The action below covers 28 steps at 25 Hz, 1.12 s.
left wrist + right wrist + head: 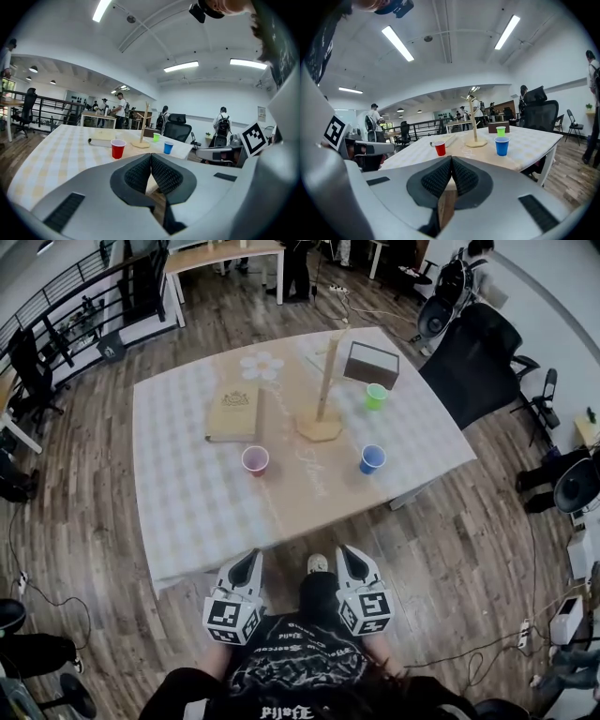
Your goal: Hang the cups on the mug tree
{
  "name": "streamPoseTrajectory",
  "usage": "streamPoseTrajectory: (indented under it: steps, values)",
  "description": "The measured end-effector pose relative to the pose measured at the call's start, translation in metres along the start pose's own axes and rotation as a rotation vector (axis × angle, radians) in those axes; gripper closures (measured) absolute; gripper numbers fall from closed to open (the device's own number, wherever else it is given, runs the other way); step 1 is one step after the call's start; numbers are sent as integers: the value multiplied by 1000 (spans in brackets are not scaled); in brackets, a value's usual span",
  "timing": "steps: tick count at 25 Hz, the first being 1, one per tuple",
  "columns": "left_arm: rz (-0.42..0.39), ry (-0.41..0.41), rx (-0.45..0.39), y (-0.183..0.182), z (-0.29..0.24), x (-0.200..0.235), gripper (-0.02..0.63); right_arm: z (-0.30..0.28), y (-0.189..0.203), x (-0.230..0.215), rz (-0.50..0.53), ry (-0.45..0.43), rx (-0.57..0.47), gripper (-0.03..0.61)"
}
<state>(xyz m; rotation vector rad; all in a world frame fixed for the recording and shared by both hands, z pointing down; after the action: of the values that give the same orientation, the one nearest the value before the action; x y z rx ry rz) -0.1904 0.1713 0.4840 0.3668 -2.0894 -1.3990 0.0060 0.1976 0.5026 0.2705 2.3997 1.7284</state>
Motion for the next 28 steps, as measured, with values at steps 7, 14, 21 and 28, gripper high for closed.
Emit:
streamPoseTrajectory:
  steps: [7, 14, 21, 28]
  values:
    - [-1, -61, -12, -35, -83, 12, 594, -64, -22, -60, -6, -47, 13, 571]
    - [2, -84, -31, -55, -145, 7, 593, -113, -41, -115, -21, -74, 5, 571]
    - [15, -93, -29, -54, -198, -15, 594, -136, -50, -169, 8, -92, 3, 571]
    - [32, -114, -46, -54, -233, -30, 594, -153, -52, -212, 20, -101, 10, 571]
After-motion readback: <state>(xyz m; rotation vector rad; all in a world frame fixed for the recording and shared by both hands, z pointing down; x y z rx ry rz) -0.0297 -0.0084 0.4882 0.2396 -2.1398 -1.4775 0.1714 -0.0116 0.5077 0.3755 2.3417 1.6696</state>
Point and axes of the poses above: the fingertips, and each gripper's own axes: z backward along the fingers, x to its left, y out of its underside, the point moved 3 cm from there along z, backward along the fingers, and after that the axes turned 8 degrees about z, right-handed, at the moved point
